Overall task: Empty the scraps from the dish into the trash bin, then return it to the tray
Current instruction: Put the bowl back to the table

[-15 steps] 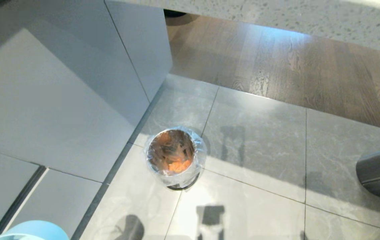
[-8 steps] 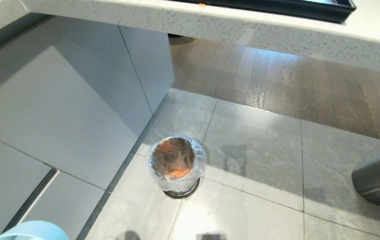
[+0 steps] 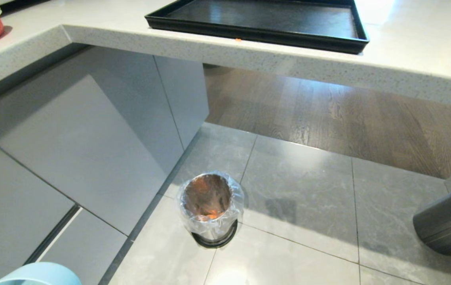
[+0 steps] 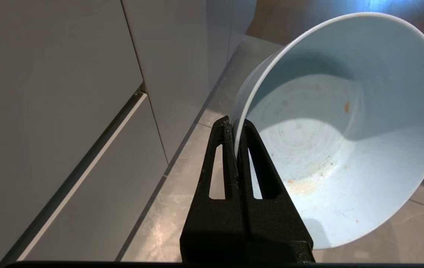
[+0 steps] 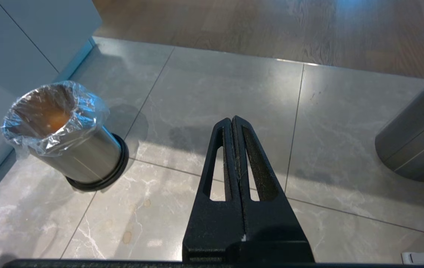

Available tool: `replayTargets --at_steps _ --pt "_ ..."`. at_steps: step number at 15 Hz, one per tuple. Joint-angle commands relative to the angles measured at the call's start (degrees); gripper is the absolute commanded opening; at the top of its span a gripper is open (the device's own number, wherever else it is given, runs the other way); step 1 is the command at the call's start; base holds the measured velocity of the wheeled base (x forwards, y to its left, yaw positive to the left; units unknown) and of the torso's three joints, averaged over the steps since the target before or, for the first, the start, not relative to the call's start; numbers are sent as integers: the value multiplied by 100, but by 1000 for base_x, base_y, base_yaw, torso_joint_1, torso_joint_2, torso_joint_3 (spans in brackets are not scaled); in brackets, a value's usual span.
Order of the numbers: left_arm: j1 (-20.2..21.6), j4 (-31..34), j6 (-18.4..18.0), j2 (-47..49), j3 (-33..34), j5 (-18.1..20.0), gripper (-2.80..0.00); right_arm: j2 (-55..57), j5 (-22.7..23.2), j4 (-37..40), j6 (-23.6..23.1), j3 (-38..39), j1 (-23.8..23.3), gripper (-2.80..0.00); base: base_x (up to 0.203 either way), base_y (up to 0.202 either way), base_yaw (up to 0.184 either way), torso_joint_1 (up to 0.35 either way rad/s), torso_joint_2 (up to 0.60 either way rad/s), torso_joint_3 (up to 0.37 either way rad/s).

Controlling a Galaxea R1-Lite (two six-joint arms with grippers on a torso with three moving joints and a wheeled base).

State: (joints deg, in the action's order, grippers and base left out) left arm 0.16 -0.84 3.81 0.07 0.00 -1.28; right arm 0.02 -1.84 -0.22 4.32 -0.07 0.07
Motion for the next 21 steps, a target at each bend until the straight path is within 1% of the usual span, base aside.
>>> replayTargets --at_steps 1,12,21 --pt "2 5 5 1 0 -4 -280 -2 0 -4 7 6 1 -280 0 0 0 -2 2 203" --pt "2 -4 5 1 0 -4 -280 -2 0 -4 -1 -1 1 -280 0 0 0 4 2 204" --pt "2 5 5 1 0 -4 -280 -2 0 -4 0 4 1 -280 0 0 0 1 1 22"
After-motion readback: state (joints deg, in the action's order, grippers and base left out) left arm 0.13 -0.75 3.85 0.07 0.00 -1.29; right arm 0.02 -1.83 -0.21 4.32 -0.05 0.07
